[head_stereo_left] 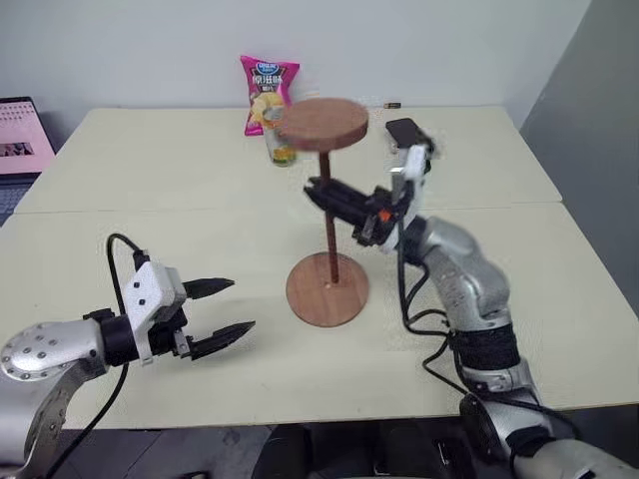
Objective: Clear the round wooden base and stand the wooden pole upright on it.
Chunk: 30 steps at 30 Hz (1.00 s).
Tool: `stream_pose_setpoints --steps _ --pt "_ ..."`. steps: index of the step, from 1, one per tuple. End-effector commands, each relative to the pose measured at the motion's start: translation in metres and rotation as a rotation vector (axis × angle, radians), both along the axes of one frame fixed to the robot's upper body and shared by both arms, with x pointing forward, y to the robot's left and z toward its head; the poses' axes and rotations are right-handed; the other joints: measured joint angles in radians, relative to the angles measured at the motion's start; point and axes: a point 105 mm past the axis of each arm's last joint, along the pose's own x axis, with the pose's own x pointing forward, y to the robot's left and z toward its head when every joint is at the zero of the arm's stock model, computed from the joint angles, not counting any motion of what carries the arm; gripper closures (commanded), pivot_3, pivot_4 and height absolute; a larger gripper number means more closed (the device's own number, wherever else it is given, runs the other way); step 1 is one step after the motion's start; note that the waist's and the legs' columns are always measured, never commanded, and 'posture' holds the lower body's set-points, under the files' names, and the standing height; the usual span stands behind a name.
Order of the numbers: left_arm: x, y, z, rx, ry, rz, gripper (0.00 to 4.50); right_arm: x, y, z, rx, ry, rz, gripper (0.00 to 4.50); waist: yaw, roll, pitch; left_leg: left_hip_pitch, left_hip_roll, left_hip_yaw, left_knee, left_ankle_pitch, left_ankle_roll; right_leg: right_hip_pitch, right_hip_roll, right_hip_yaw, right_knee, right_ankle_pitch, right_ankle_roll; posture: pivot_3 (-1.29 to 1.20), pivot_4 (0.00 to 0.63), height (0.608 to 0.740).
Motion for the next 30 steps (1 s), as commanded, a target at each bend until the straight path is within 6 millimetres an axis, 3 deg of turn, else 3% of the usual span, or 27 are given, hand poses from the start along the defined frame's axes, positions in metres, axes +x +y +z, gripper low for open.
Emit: stream_pose_setpoints --steps 1,13,30 --pt "0.000 -0.007 0.009 -0.021 -0.064 -0.020 0.53 -0.006 0.004 0.008 0.063 -0.104 -0.022 4.23 0.003 -0.001 -0.001 0.000 0.000 -0.001 0.000 0.000 0.000 0.000 0.000 -0.001 0.000 0.000 0.000 0.00 0.150 0.740" --pt "-0.003 -0.023 -0.001 -0.015 0.030 -0.136 0.53 -0.012 0.011 -0.023 0.017 -0.154 0.020 4.23 -0.002 -0.002 -0.001 0.001 0.000 -0.001 0.000 0.000 0.000 0.001 0.000 0.000 0.000 0.000 0.000 0.00 0.150 0.740" --pt "0.000 -0.017 -0.006 0.008 0.020 -0.132 0.53 -0.007 0.009 -0.042 -0.025 -0.139 0.010 4.23 -0.002 -0.002 -0.001 0.001 0.000 -0.001 0.000 0.000 0.000 0.001 0.000 0.000 0.000 0.000 0.000 0.00 0.150 0.740"
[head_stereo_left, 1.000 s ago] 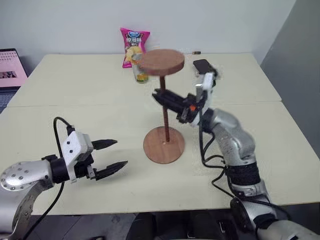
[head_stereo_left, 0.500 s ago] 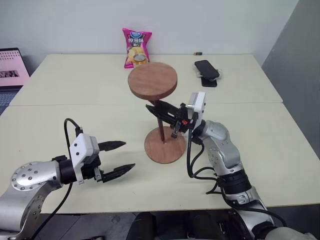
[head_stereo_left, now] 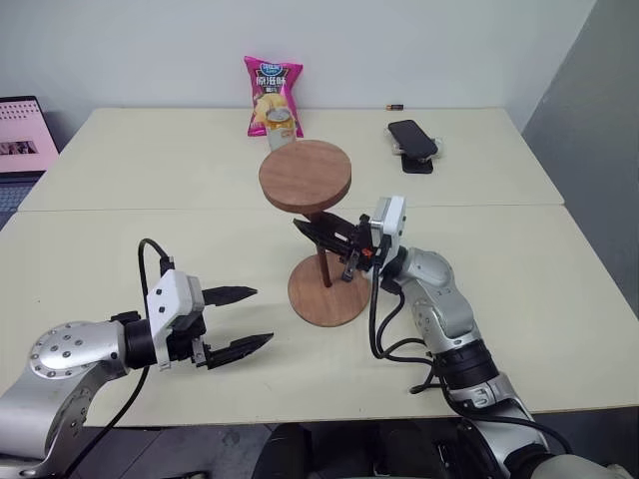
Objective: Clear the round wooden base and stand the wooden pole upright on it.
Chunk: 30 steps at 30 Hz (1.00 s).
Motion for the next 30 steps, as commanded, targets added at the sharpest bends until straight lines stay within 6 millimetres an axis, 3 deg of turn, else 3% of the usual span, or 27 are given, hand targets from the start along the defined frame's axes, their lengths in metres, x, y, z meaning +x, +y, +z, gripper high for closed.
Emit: stream_pose_setpoints --steps 1,18,30 --pt "0.002 0.002 0.006 0.018 -0.048 -0.003 0.53 -0.004 0.000 0.000 -0.003 -0.018 0.011 4.23 0.000 0.000 0.000 0.000 0.000 0.000 0.000 0.000 0.000 0.000 0.000 0.000 0.000 0.000 0.000 0.00 0.150 0.740" --pt "0.006 0.001 0.009 0.008 -0.061 -0.006 0.53 -0.008 -0.003 -0.019 -0.095 0.035 0.050 4.23 0.001 0.000 0.000 0.000 0.000 0.000 0.000 0.000 0.000 0.001 0.000 0.000 0.000 0.000 0.000 0.00 0.150 0.740" --pt "0.007 -0.007 0.012 0.003 -0.057 -0.014 0.53 0.007 -0.008 -0.056 -0.233 0.190 -0.034 4.23 0.001 -0.001 -0.005 0.002 0.000 0.000 0.000 0.000 0.000 0.002 0.000 0.000 0.000 0.000 0.000 0.00 0.150 0.740"
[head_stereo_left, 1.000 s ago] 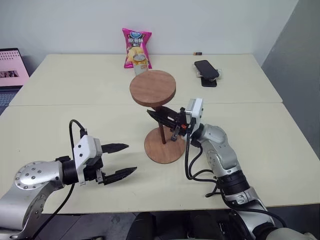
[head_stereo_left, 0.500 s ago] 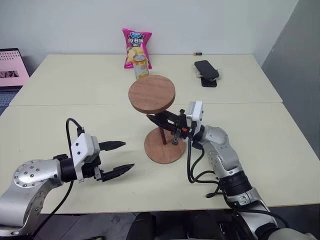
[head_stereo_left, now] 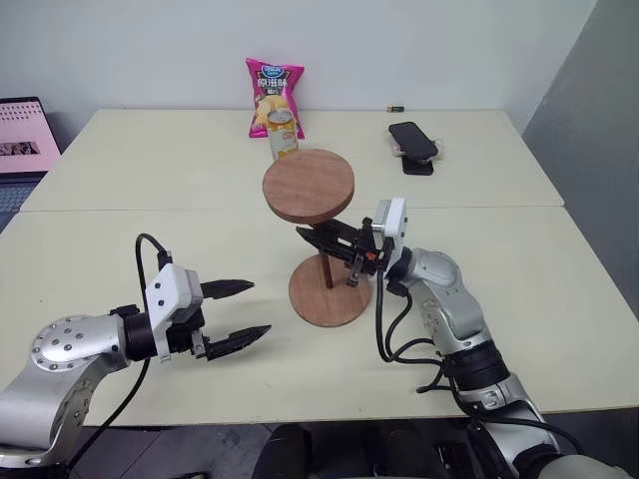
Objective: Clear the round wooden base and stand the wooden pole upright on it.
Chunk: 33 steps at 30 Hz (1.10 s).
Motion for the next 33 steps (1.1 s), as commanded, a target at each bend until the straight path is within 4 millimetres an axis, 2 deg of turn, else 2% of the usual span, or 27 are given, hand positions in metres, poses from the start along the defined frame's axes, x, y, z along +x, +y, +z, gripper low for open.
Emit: stream_pose_setpoints --steps 1,6,10,16,27,33 --pt "-0.001 -0.009 0.010 0.004 -0.036 -0.026 0.53 0.011 -0.006 -0.049 -0.157 0.157 -0.066 4.23 0.000 0.000 -0.002 0.000 0.000 0.000 0.000 0.000 0.000 0.000 0.000 0.000 0.000 0.000 0.000 0.00 0.150 0.740" --pt "0.000 -0.010 0.012 -0.001 -0.037 -0.023 0.53 0.012 -0.010 -0.066 -0.213 0.194 -0.082 4.23 0.001 0.000 -0.007 0.005 0.000 0.000 -0.001 0.000 0.000 0.004 0.000 0.000 0.000 0.000 0.000 0.00 0.150 0.740" --pt "0.000 -0.011 0.013 -0.002 -0.037 -0.023 0.53 0.015 -0.014 -0.077 -0.231 0.247 -0.107 4.23 0.002 0.000 -0.010 0.015 0.000 0.000 -0.003 -0.001 0.001 0.014 0.000 0.000 -0.002 -0.001 0.000 0.00 0.150 0.740" --pt "0.001 -0.012 0.014 -0.001 -0.034 -0.019 0.53 0.018 -0.022 -0.092 -0.280 0.292 -0.129 4.23 0.003 0.005 -0.025 0.015 0.000 0.000 -0.003 -0.001 0.001 0.014 0.000 0.000 -0.002 -0.001 0.000 0.00 0.150 0.740" --pt "0.004 -0.002 -0.005 0.099 0.090 0.049 0.53 0.018 -0.017 -0.088 -0.275 0.334 -0.117 4.23 0.006 0.006 -0.032 0.017 0.000 0.000 -0.003 -0.002 0.003 0.015 0.000 0.000 -0.002 -0.001 0.000 0.00 0.150 0.740" --pt "0.006 -0.006 -0.005 0.087 0.100 0.058 0.53 0.018 -0.022 -0.099 -0.306 0.363 -0.135 4.23 0.008 0.006 -0.032 0.017 0.000 -0.001 -0.003 -0.002 0.003 0.014 0.000 0.000 -0.003 -0.002 0.000 0.00 0.150 0.740"
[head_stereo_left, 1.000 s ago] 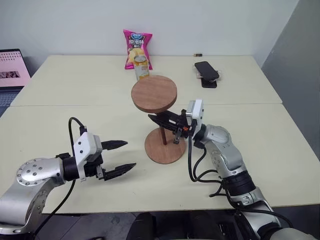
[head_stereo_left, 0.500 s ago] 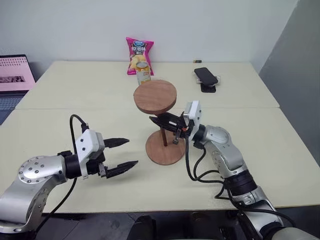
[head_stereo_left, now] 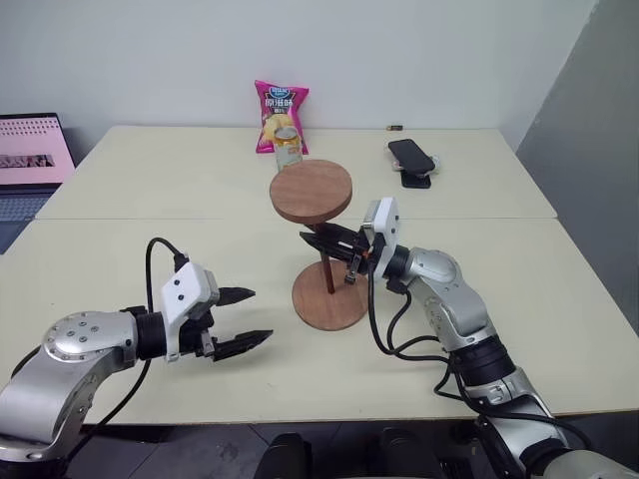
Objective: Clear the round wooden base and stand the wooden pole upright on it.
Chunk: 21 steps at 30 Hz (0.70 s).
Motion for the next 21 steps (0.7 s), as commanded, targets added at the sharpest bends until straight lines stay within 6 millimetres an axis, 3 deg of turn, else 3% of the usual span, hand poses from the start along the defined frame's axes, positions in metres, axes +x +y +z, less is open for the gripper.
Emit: stream_pose_setpoints --steps 1,8,18,19,21 --pt "0.001 -0.006 0.007 0.002 -0.023 -0.012 0.53 0.005 -0.020 -0.082 -0.207 0.264 -0.073 4.23 0.000 0.000 0.000 0.000 0.000 0.000 0.000 0.000 0.000 0.000 0.000 0.000 0.000 0.000 0.000 0.00 0.150 0.740" --pt "0.001 -0.007 0.007 -0.006 -0.017 -0.008 0.53 0.004 -0.025 -0.087 -0.224 0.285 -0.079 4.23 0.005 0.000 -0.001 0.003 0.000 0.000 -0.003 -0.001 0.001 0.000 -0.001 0.000 -0.004 -0.001 0.001 0.00 0.150 0.740" --pt "0.004 -0.010 0.009 0.014 -0.031 -0.017 0.53 0.005 -0.015 -0.061 -0.137 0.238 -0.069 4.23 0.015 -0.001 -0.002 0.007 0.000 0.000 -0.014 -0.001 0.001 0.001 -0.001 0.000 -0.007 -0.003 -0.004 0.00 0.150 0.740" --pt "0.004 -0.011 0.010 0.015 -0.033 -0.020 0.53 0.005 -0.014 -0.056 -0.123 0.228 -0.067 3.53 0.015 -0.002 -0.002 0.007 0.000 0.000 -0.014 -0.001 0.001 0.001 -0.001 0.000 -0.007 -0.003 -0.004 0.00 0.150 0.740" --pt "0.004 -0.013 0.011 0.017 -0.038 -0.024 0.53 0.004 -0.012 -0.048 -0.107 0.214 -0.056 3.22 0.018 -0.006 0.004 0.007 0.000 0.000 -0.014 -0.001 0.001 0.000 -0.001 0.000 -0.007 -0.003 -0.004 0.00 0.150 0.740"
